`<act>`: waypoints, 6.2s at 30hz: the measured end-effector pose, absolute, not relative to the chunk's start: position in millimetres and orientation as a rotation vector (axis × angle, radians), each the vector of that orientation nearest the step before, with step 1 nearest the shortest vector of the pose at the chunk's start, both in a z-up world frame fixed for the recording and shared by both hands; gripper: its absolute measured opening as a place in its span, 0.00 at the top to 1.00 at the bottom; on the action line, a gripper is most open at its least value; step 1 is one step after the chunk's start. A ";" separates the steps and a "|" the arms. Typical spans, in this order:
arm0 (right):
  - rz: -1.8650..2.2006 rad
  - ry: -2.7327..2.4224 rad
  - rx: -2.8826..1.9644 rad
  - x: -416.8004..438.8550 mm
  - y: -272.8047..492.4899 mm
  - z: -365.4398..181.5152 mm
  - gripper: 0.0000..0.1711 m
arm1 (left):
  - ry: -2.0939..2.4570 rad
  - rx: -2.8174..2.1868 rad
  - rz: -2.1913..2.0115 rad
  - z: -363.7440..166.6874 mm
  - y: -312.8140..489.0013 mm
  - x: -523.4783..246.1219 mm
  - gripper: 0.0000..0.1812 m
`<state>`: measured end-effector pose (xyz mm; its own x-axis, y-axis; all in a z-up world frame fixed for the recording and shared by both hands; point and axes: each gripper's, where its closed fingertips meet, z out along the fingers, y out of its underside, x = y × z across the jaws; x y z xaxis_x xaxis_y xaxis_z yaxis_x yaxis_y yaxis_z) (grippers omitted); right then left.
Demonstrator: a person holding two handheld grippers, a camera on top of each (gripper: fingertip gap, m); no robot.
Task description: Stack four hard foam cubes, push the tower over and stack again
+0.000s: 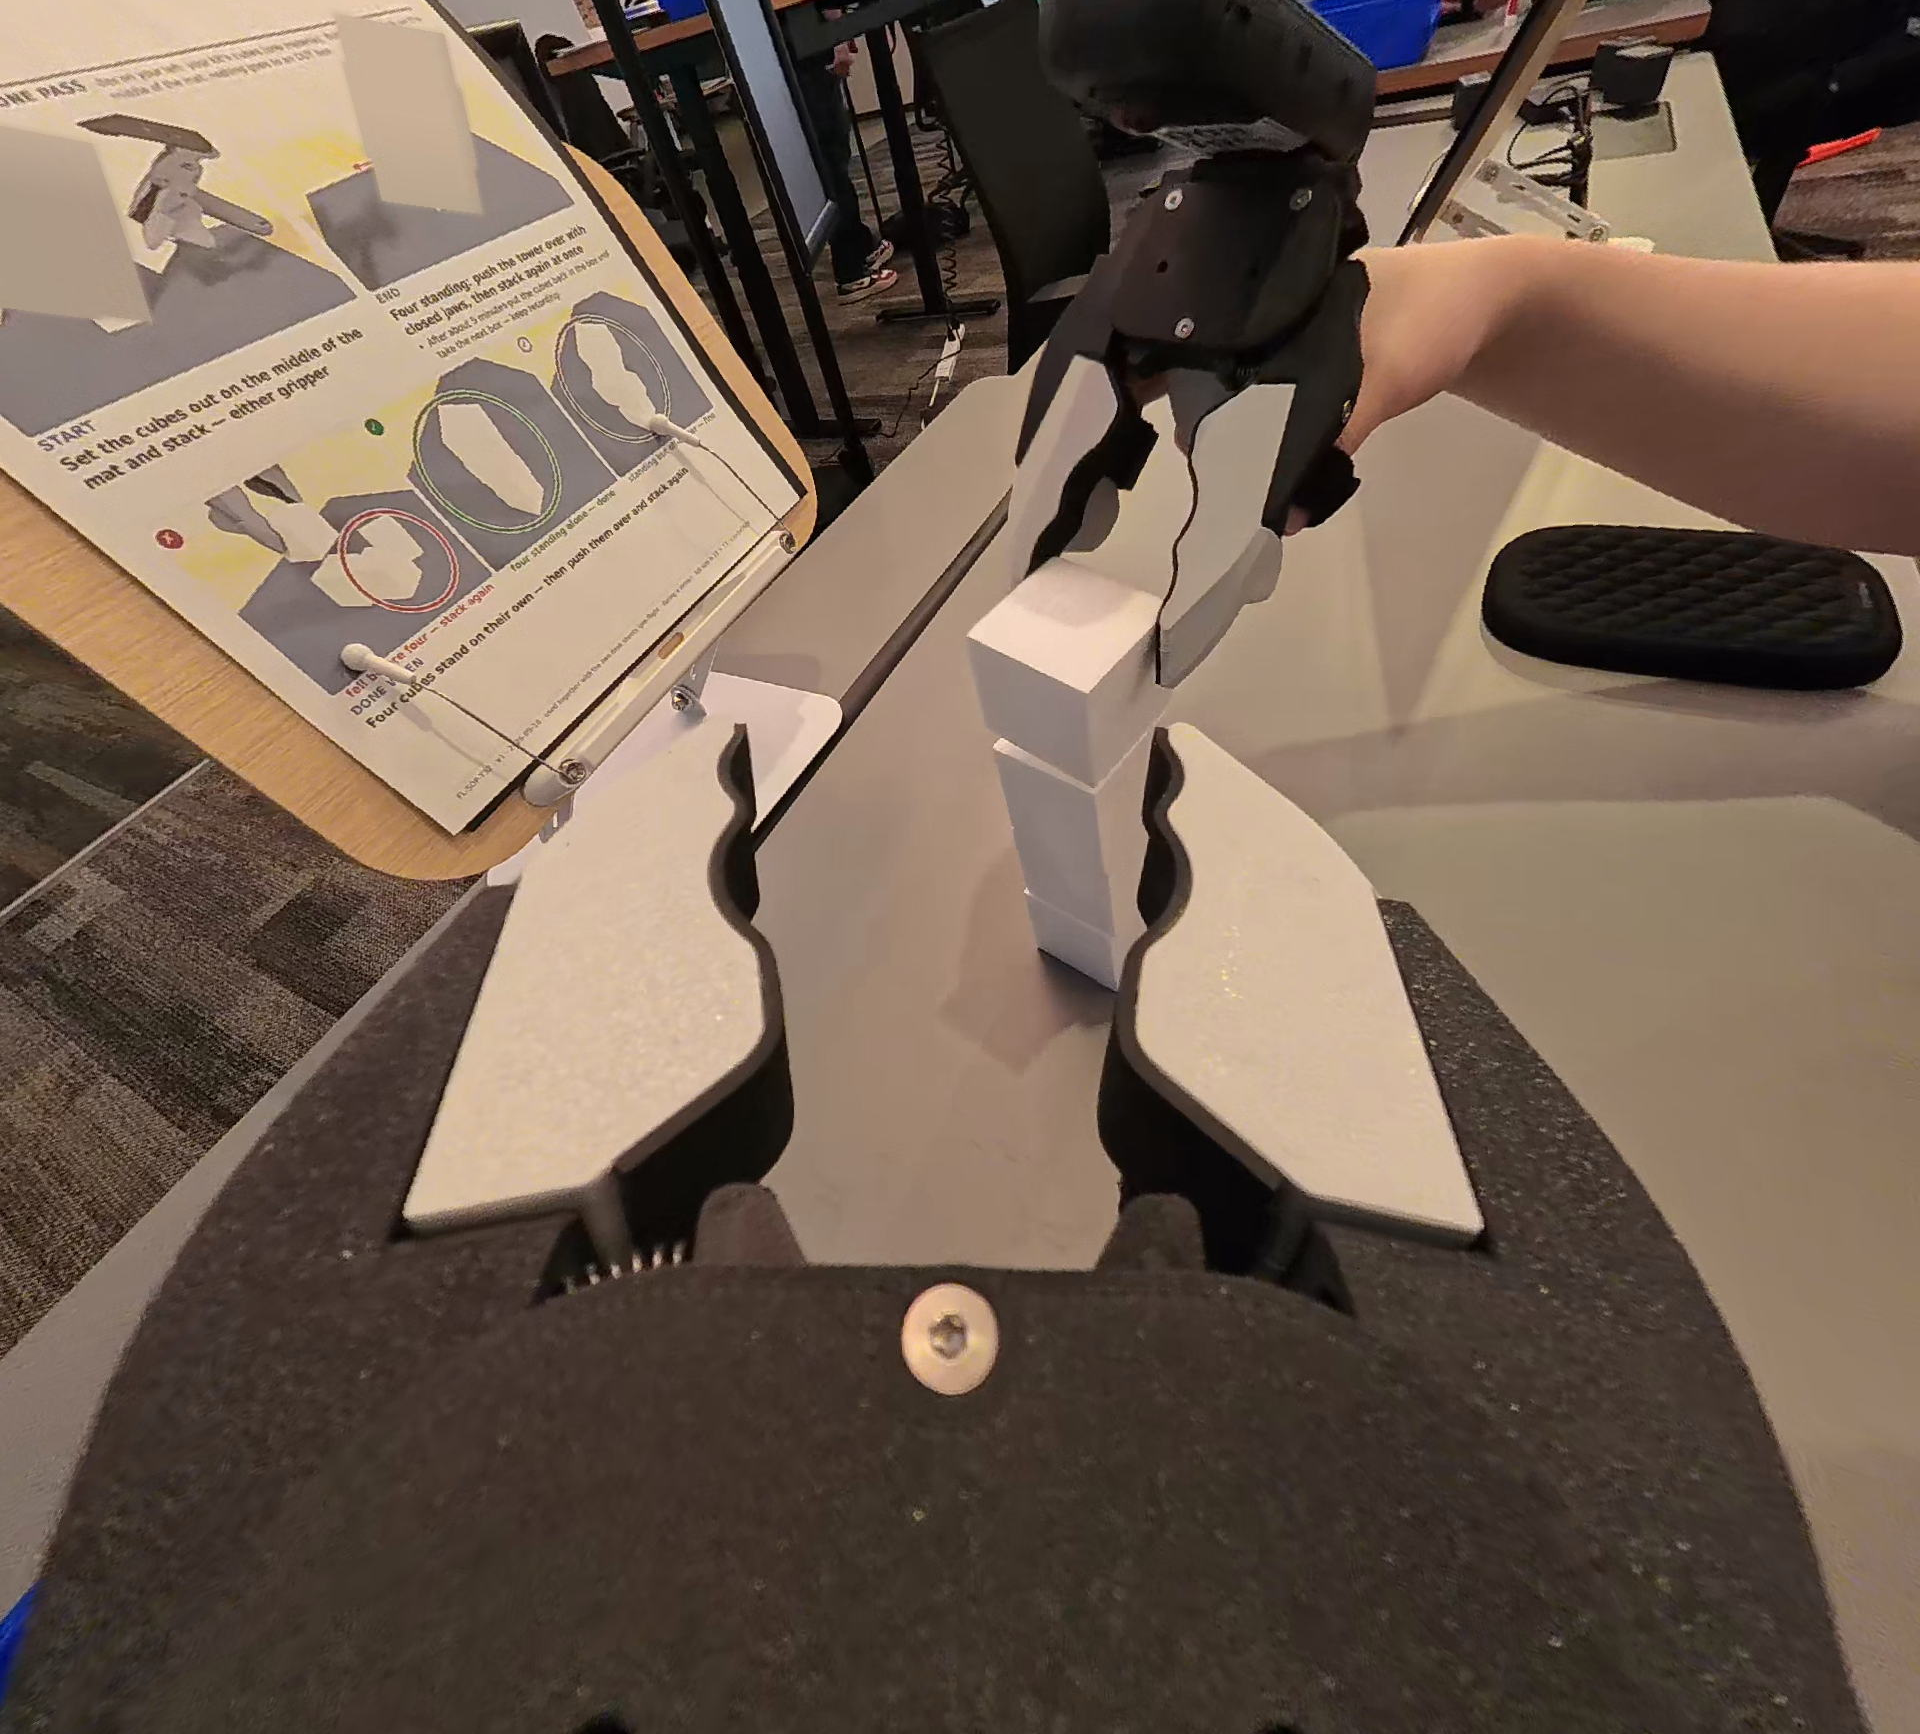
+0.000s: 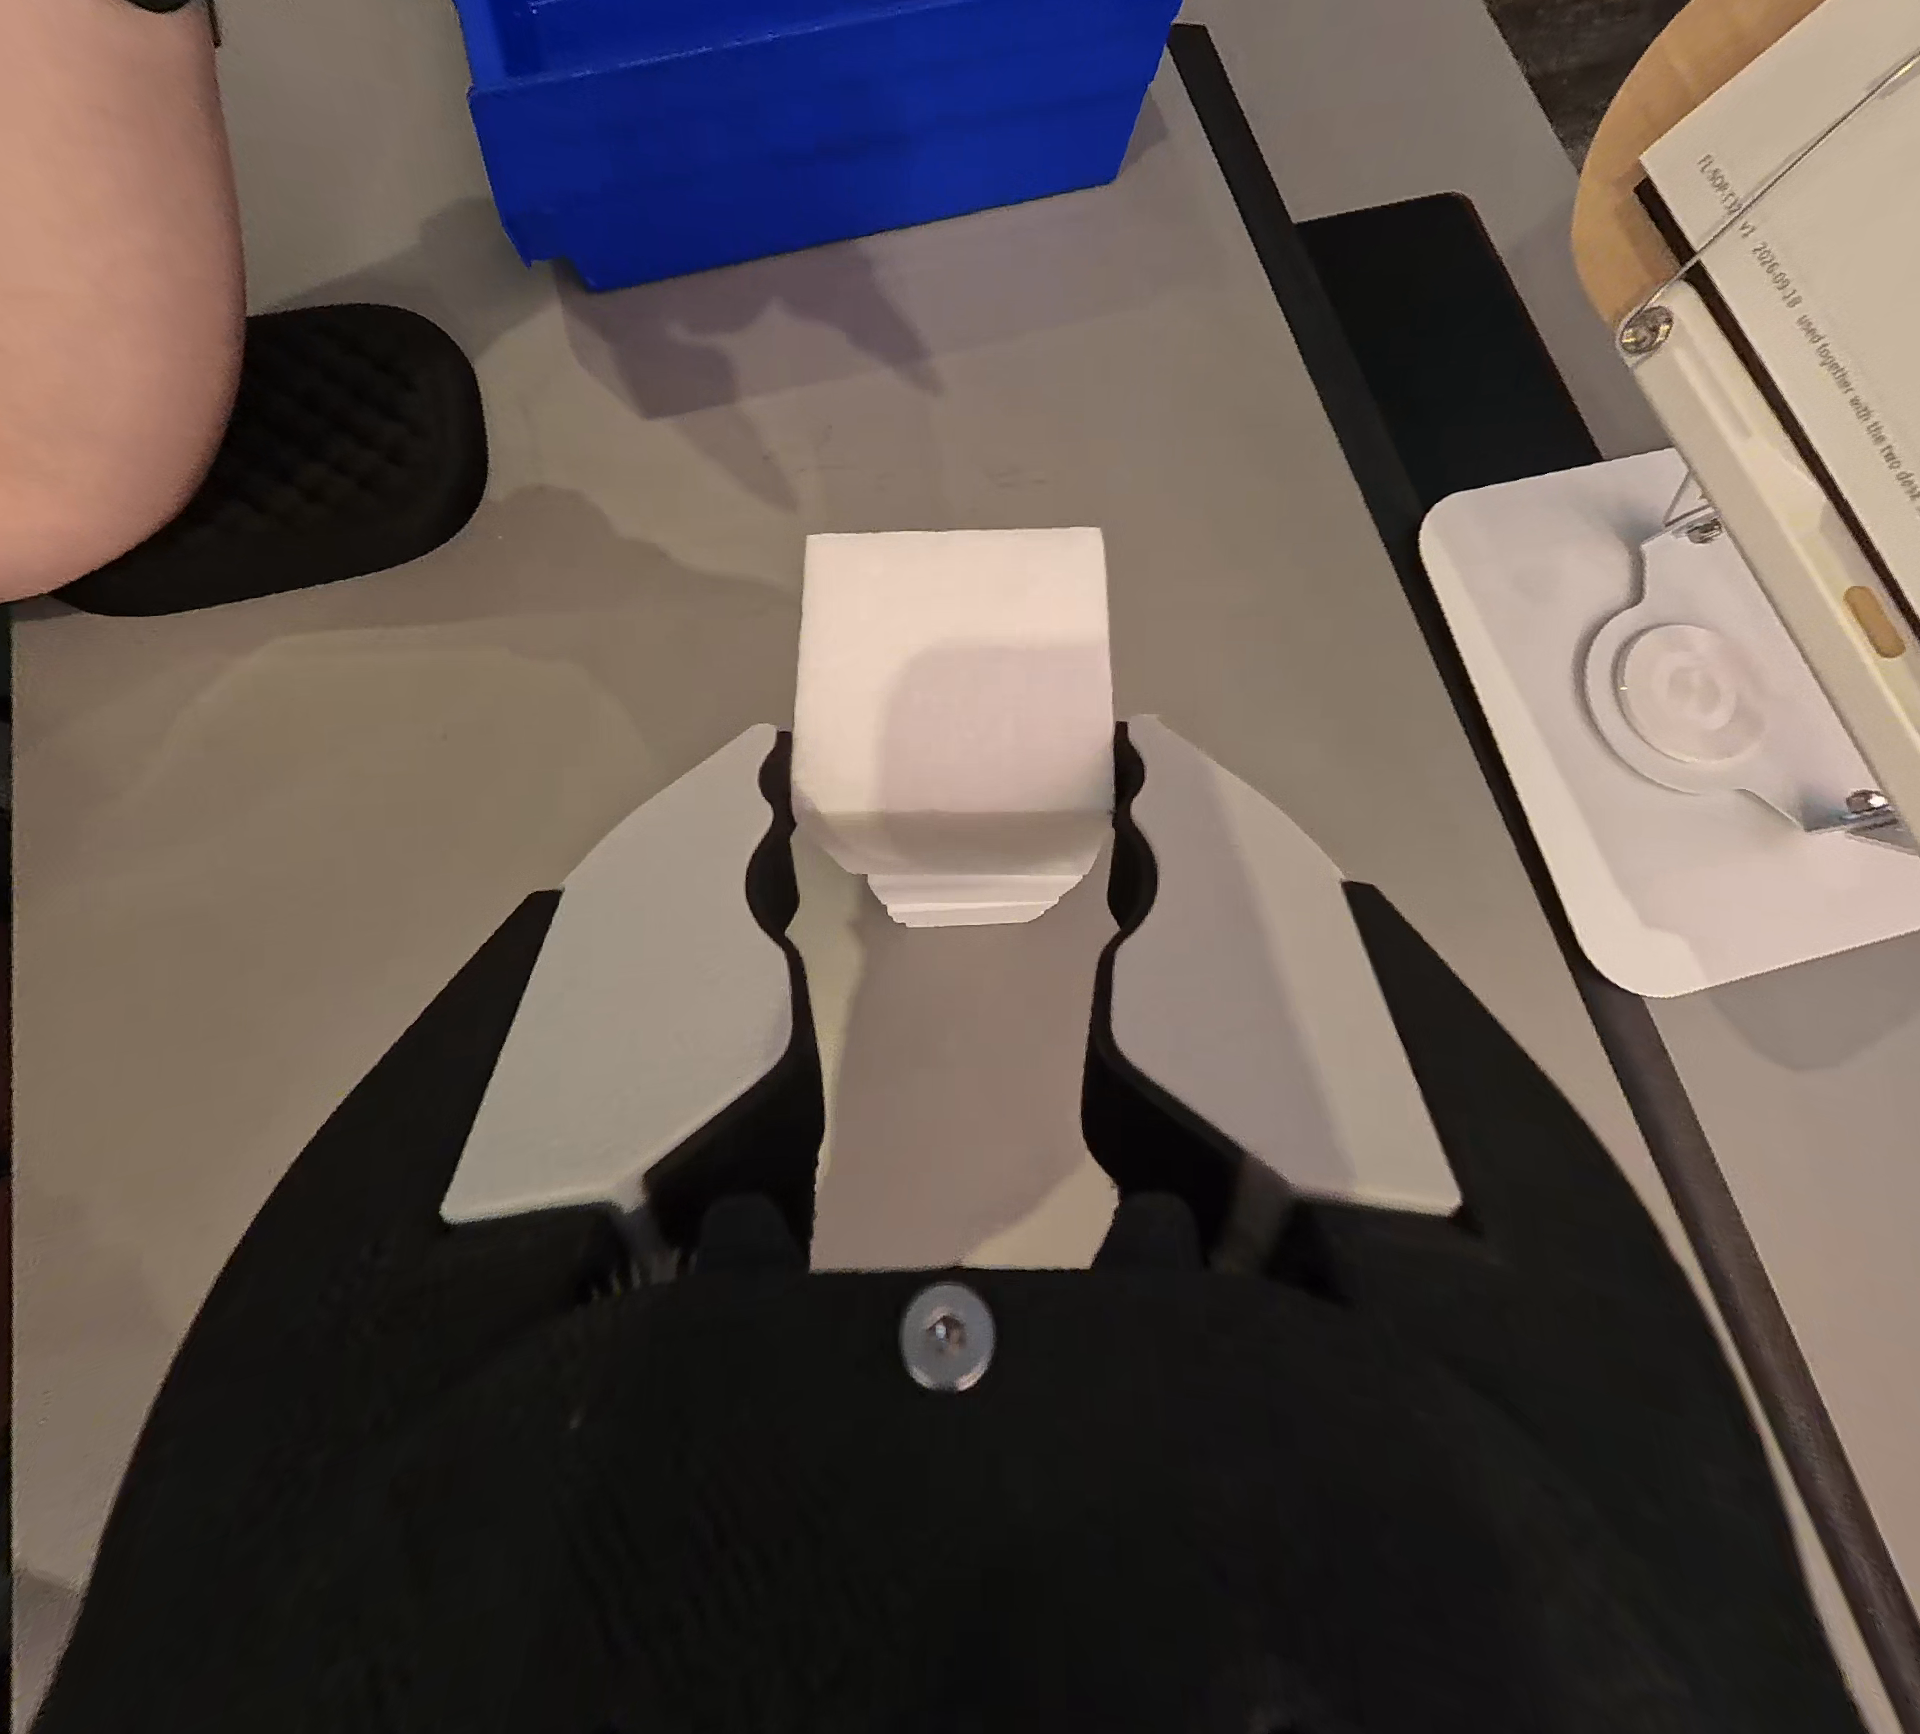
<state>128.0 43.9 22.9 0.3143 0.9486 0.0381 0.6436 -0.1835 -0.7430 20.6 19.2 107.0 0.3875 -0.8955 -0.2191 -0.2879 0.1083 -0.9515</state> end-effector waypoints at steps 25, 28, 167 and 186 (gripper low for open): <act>0.712 -1.024 -1.495 223.4 36.3 115.4 0.49 | 1.168 -1.480 -0.614 94.3 26.0 39.8 0.61; 0.627 -0.894 -1.480 264.5 53.6 122.3 0.48 | 1.169 -1.450 -0.653 102.1 18.2 48.6 0.62; 0.603 -1.131 -1.887 288.4 -5.8 -35.3 0.51 | 1.587 -1.548 -0.799 -12.9 28.7 187.0 0.45; 0.662 -1.089 -2.057 326.3 -42.1 -105.0 0.67 | 1.523 -1.565 -0.826 -4.7 38.1 173.2 0.46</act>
<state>326.3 -42.1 -105.0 0.5146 0.8504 -0.1098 0.4888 -0.3961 -0.7773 173.2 38.1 -4.7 0.0688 -0.9952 -0.0700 -0.4842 0.0281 -0.8745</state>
